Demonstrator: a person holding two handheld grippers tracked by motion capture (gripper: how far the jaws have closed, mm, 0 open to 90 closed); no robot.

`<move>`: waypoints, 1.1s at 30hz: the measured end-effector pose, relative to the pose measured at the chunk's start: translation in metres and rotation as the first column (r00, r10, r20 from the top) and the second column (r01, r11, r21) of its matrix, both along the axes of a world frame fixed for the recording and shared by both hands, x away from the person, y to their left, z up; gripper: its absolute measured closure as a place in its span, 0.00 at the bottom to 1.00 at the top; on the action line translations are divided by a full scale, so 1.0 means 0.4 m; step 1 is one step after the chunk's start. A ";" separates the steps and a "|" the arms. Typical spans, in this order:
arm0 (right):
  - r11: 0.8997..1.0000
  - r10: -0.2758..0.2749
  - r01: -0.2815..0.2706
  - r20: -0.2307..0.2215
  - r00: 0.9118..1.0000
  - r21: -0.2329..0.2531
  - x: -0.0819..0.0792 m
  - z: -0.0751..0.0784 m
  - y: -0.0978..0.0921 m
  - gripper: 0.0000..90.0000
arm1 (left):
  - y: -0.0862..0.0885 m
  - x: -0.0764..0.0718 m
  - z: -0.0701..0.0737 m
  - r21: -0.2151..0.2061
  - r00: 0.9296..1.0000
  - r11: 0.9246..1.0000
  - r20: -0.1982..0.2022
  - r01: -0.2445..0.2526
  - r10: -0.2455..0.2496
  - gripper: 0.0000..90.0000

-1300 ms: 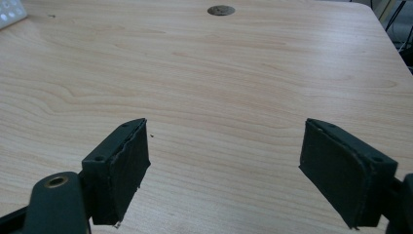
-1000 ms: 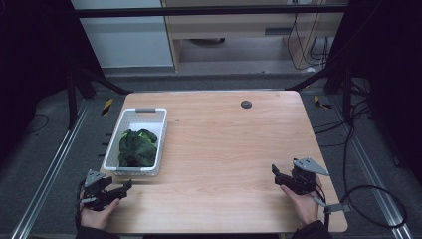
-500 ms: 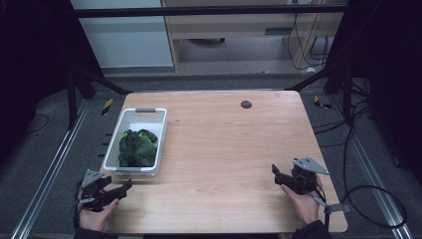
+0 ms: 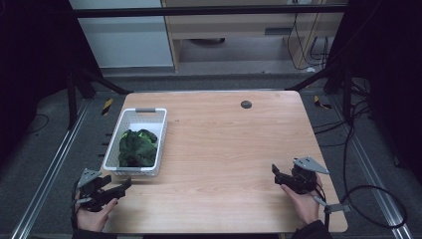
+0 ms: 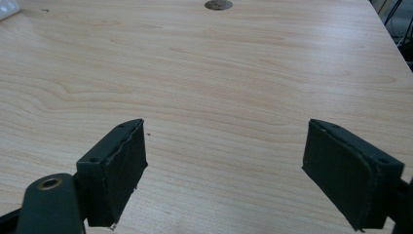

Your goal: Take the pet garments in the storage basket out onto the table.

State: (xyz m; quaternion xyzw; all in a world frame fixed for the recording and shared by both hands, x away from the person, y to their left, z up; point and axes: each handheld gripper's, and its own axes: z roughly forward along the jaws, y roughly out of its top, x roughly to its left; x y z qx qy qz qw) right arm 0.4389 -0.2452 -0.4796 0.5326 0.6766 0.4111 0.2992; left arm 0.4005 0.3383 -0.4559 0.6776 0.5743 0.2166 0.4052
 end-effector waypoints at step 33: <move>1.000 -0.004 0.005 -0.007 1.000 0.010 0.008 0.012 -0.007 0.18 | -0.022 0.043 0.134 -0.003 0.997 0.997 0.022 0.072 -0.072 0.19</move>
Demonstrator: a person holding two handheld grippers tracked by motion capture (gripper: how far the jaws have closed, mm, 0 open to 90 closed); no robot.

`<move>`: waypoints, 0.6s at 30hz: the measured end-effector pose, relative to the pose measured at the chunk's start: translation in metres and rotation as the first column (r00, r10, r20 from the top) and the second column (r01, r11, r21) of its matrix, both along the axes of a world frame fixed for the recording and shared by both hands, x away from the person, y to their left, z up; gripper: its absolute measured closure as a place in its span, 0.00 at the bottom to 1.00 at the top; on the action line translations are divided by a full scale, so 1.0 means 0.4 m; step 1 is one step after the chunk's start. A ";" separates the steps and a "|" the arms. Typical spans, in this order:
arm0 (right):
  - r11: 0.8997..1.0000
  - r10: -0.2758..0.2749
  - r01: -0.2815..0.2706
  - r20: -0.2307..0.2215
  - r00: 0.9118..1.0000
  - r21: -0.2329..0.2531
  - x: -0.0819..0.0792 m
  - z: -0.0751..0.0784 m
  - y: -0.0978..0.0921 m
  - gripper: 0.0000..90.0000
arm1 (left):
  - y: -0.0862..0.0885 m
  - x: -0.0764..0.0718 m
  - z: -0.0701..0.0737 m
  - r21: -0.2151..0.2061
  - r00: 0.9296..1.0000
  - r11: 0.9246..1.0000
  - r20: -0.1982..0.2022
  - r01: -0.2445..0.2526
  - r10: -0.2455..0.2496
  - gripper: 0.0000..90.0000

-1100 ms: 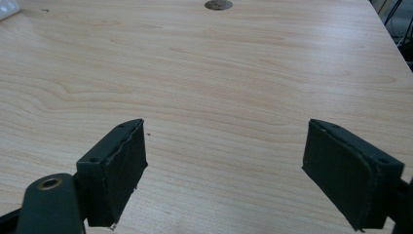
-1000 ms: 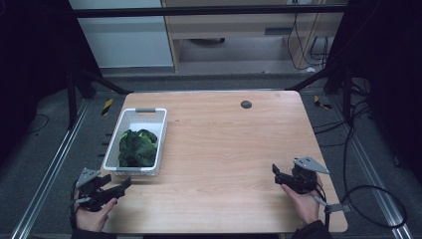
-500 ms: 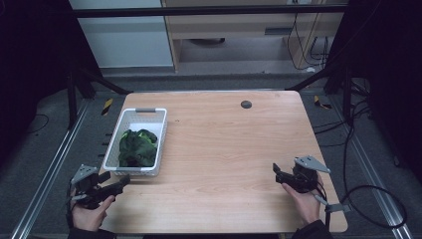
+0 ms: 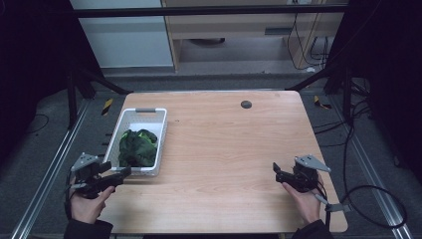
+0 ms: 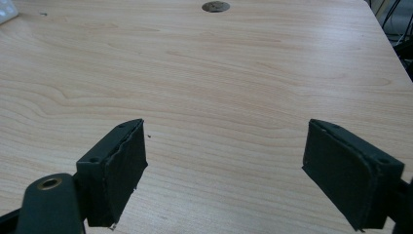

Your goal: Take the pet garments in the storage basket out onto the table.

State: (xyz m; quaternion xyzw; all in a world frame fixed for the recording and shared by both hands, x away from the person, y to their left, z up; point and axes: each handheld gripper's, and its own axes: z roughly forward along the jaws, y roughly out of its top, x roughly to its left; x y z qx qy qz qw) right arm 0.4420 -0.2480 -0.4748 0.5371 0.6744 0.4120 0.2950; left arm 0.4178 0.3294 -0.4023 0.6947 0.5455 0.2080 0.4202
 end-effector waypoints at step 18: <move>1.000 0.011 -0.011 -0.013 1.000 -0.001 0.004 0.000 0.002 0.17 | 0.009 0.084 0.053 0.049 0.998 0.998 -0.045 0.034 -0.032 0.19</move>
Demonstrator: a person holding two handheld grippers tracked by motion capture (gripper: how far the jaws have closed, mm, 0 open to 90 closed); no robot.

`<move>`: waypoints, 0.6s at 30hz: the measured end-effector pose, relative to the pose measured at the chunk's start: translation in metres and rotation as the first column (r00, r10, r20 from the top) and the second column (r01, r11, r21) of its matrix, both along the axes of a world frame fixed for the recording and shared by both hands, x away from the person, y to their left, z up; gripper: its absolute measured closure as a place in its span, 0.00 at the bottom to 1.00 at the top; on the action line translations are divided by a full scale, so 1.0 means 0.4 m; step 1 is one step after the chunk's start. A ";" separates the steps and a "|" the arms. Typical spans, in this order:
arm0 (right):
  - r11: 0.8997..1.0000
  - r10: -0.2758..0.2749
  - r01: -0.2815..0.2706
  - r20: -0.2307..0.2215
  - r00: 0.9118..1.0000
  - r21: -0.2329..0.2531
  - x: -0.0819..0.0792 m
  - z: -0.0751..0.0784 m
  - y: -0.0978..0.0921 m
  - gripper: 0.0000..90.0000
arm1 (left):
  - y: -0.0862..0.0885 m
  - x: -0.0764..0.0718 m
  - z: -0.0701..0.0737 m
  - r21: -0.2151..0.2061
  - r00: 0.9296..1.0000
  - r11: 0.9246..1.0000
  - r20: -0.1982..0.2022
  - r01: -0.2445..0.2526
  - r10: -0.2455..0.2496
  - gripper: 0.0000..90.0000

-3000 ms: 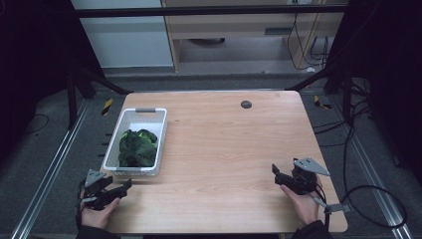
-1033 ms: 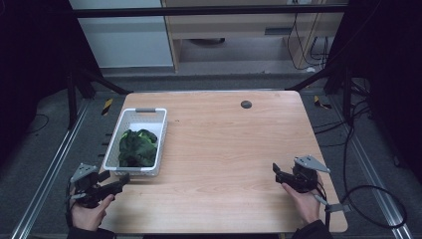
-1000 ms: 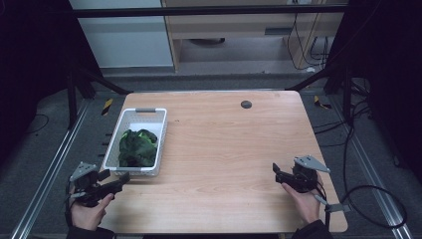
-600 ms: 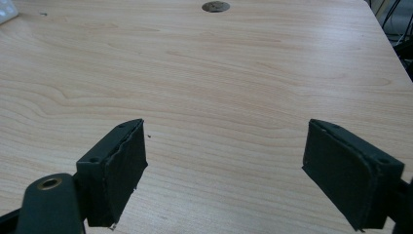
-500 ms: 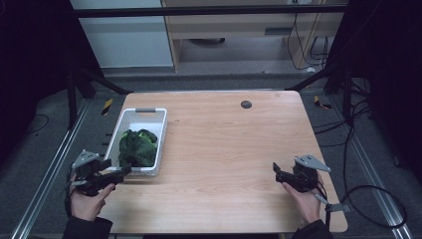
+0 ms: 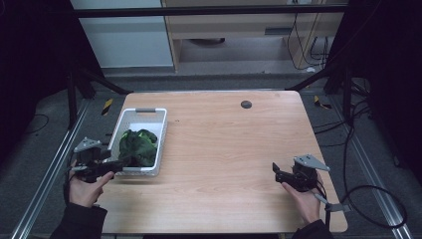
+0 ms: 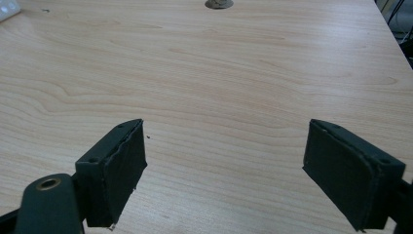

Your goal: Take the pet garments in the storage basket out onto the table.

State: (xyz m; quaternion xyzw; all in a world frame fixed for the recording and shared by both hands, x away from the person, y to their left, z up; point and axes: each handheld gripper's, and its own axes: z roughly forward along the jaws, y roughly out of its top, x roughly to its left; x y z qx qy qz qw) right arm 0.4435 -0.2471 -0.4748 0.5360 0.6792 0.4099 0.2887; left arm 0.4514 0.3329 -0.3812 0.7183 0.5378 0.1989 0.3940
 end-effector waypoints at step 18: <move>1.000 0.010 -0.010 -0.004 1.000 -0.013 0.003 -0.001 0.001 0.16 | -0.008 0.076 0.032 0.069 0.997 0.997 -0.062 0.047 -0.043 0.19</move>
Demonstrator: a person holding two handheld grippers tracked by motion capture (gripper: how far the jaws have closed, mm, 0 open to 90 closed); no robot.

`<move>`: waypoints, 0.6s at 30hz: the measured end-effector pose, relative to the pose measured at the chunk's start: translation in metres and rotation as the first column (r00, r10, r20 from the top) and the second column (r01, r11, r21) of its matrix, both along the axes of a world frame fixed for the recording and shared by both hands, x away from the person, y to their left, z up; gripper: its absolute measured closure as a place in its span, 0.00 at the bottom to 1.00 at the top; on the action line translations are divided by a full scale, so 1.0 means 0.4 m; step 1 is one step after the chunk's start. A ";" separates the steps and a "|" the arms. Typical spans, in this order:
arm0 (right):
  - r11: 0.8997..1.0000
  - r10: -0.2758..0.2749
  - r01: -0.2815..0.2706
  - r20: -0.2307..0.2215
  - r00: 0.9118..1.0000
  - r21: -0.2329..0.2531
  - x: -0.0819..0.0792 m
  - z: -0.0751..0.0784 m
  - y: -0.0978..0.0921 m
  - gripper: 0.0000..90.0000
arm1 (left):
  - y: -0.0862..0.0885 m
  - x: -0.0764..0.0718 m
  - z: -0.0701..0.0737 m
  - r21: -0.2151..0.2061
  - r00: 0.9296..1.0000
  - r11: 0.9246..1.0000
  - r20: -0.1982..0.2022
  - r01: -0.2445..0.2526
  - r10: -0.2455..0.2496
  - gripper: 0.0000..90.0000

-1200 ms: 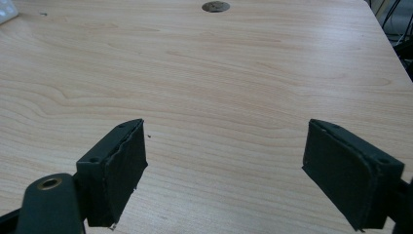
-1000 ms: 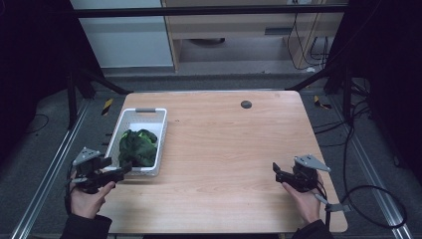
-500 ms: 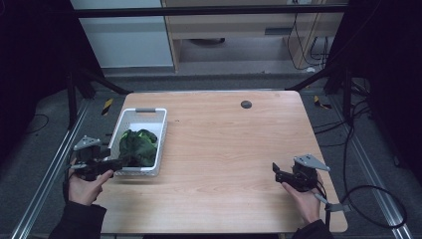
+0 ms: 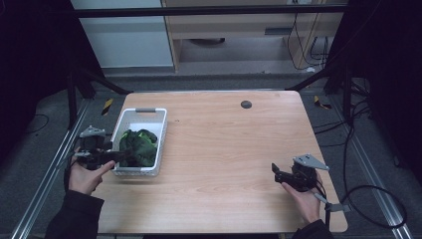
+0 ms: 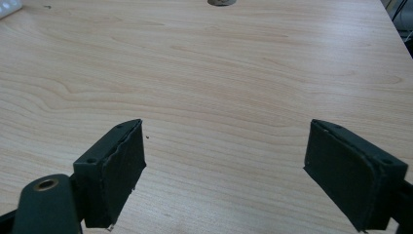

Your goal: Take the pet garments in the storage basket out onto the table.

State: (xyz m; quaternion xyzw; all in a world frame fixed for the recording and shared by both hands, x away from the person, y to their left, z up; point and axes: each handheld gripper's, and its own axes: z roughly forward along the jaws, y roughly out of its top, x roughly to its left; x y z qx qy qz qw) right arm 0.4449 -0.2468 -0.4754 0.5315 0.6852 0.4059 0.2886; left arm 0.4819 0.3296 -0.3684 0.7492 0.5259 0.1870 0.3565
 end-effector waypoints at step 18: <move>1.000 0.012 -0.012 -0.018 1.000 -0.003 0.004 -0.004 0.003 0.16 | -0.033 0.081 0.005 0.103 0.996 0.994 -0.091 0.029 -0.020 0.19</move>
